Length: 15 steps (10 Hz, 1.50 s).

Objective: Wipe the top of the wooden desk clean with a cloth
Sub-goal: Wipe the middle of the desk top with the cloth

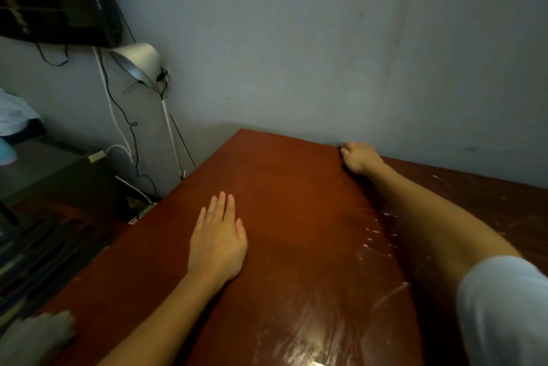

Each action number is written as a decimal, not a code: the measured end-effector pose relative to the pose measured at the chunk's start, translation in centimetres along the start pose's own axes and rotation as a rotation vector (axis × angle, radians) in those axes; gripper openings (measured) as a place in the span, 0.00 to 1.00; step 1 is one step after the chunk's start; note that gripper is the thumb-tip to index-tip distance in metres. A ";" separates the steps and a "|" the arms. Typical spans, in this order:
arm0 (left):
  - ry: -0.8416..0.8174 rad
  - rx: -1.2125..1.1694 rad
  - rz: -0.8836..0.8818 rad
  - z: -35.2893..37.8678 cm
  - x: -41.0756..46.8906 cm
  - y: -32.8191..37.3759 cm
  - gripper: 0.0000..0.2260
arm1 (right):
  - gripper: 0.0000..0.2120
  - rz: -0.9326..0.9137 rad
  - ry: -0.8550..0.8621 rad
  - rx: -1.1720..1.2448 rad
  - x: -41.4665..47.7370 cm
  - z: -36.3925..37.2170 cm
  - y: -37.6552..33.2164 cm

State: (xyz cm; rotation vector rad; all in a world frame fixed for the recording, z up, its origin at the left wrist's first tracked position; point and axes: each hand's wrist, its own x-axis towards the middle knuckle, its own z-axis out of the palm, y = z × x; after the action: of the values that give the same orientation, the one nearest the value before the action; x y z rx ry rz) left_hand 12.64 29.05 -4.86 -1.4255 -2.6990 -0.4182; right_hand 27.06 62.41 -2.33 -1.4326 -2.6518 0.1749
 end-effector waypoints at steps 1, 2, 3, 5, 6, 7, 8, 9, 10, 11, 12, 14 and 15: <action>-0.005 -0.004 0.001 0.0 0.0 -0.1 0.24 | 0.22 -0.095 -0.009 -0.004 -0.4 0.6 -4.3; -0.018 0.001 -0.003 0.0 0.2 -0.2 0.24 | 0.23 -0.268 -0.079 0.009 -3.7 1.2 -7.9; -0.039 0.005 -0.001 -0.3 0.1 -0.1 0.24 | 0.23 -0.457 -0.104 0.027 -9.5 1.1 -8.6; -0.052 0.008 0.014 -0.3 0.0 -0.1 0.24 | 0.23 -0.434 -0.052 -0.010 -15.7 -0.3 -0.2; -0.048 0.002 0.017 -0.3 0.0 -0.1 0.24 | 0.22 -0.226 -0.059 -0.006 -13.7 -1.2 4.1; -0.038 0.006 0.015 -0.2 0.1 -0.1 0.24 | 0.23 -0.099 -0.044 -0.037 -10.1 -0.8 4.3; -0.036 0.010 0.010 -0.1 0.0 -0.1 0.24 | 0.25 -0.035 -0.017 -0.028 -7.1 -0.1 1.2; -0.038 0.010 0.008 -0.2 0.1 -0.1 0.24 | 0.26 -0.047 -0.038 -0.026 -6.4 0.6 -3.3; -0.042 0.014 0.010 -0.2 0.1 -0.1 0.24 | 0.26 -0.179 -0.083 -0.020 -8.7 1.4 -8.0; -0.051 0.021 0.001 -0.2 0.1 -0.1 0.25 | 0.25 -0.365 -0.091 -0.021 -13.3 1.9 -10.8; -0.057 0.029 -0.007 -0.4 0.1 -0.1 0.24 | 0.25 -0.511 -0.085 0.003 -18.6 1.3 -10.4; -0.073 0.023 0.007 -0.4 0.0 -0.1 0.24 | 0.24 -0.469 -0.084 -0.001 -21.9 -0.6 -3.9; -0.060 0.025 0.007 -0.2 0.1 -0.2 0.24 | 0.23 -0.348 -0.079 -0.026 -19.1 -0.9 -0.5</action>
State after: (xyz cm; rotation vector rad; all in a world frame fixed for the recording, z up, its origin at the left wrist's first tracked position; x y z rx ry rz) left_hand 12.38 28.95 -4.66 -1.4638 -2.7343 -0.3457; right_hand 37.15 46.16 -2.38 -0.9646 -2.9226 0.1646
